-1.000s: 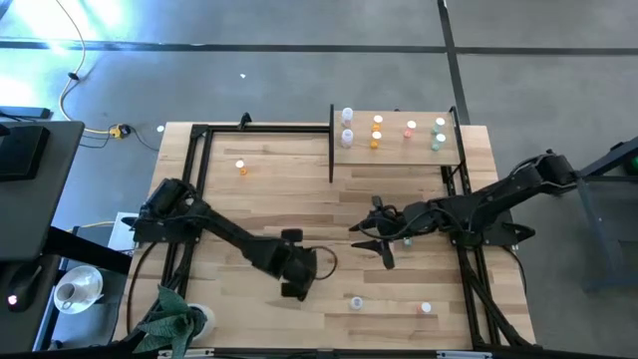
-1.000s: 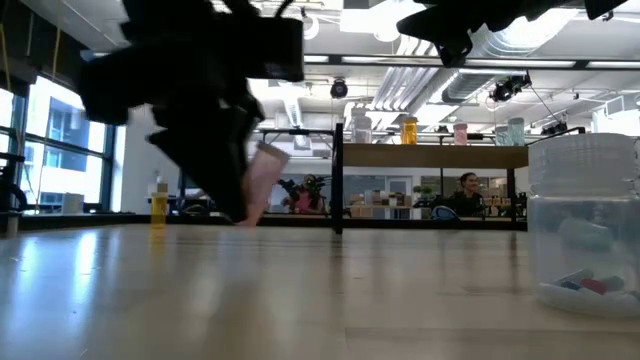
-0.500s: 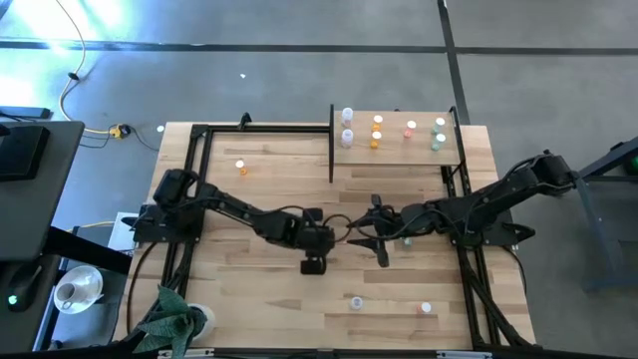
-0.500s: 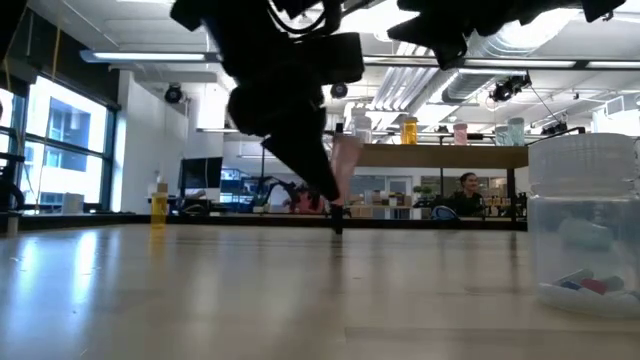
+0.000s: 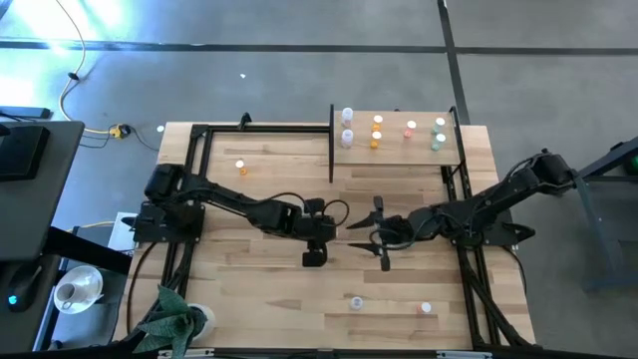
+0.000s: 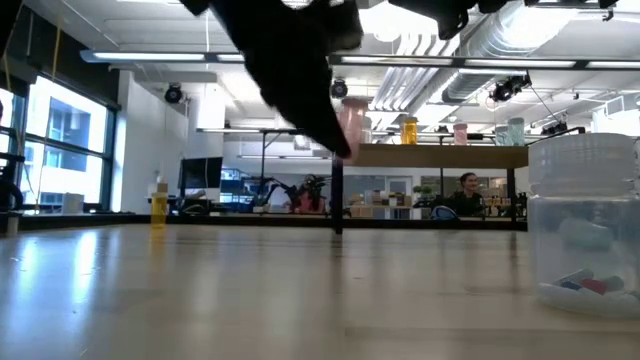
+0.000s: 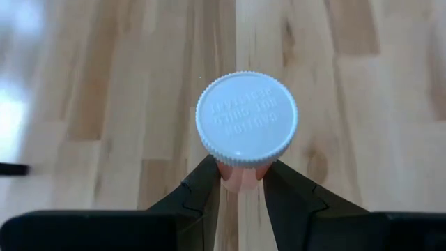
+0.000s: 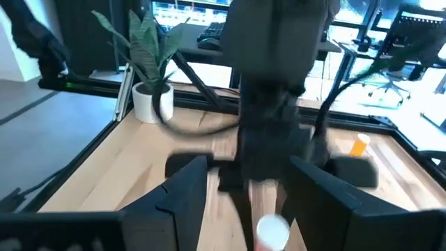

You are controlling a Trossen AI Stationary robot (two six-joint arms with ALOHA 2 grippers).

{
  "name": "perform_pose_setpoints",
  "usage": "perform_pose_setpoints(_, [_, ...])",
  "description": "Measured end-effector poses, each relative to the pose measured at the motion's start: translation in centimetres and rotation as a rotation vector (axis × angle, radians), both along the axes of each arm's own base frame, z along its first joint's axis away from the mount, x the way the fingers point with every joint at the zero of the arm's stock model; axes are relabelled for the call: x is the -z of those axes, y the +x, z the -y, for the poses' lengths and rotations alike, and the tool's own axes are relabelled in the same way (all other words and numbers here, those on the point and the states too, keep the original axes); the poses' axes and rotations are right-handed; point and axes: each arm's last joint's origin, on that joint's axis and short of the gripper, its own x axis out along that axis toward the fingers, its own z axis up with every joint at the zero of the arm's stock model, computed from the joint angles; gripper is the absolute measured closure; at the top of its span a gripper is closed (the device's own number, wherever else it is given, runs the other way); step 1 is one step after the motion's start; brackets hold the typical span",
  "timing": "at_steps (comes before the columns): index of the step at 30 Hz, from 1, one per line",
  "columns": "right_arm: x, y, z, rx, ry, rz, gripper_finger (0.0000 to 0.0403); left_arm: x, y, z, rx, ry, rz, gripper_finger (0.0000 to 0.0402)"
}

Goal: Pick and place medicine bottles onto shelf by color
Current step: Put the left pink pill bottle on the shelf aligned with the other pink pill bottle

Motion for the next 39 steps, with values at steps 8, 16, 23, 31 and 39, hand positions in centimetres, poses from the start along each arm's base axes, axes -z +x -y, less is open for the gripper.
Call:
perform_pose_setpoints(8, [0.2,-0.1,-0.5,-0.025,-0.023,-0.011,0.0221,-3.4,-1.0,0.8,0.018,-0.004,0.106,0.0314])
perform_pose_setpoints(16, [0.7,0.4,0.1,-0.002,0.002,-0.036,0.0221,-3.5,-1.0,1.6,0.045,-0.012,0.118,0.0314])
perform_pose_setpoints(23, [1.0,0.7,1.2,0.031,0.035,-0.064,0.0221,-3.5,-1.0,1.7,0.047,-0.013,0.122,0.0314])
perform_pose_setpoints(31, [1.3,2.0,1.0,0.015,0.069,0.022,0.0221,-3.5,-0.9,1.7,0.047,-0.013,0.123,0.0314])
perform_pose_setpoints(39, [2.2,4.6,1.2,0.043,0.051,-0.023,0.0221,-3.5,-0.9,1.7,0.041,-0.018,0.121,0.0314])
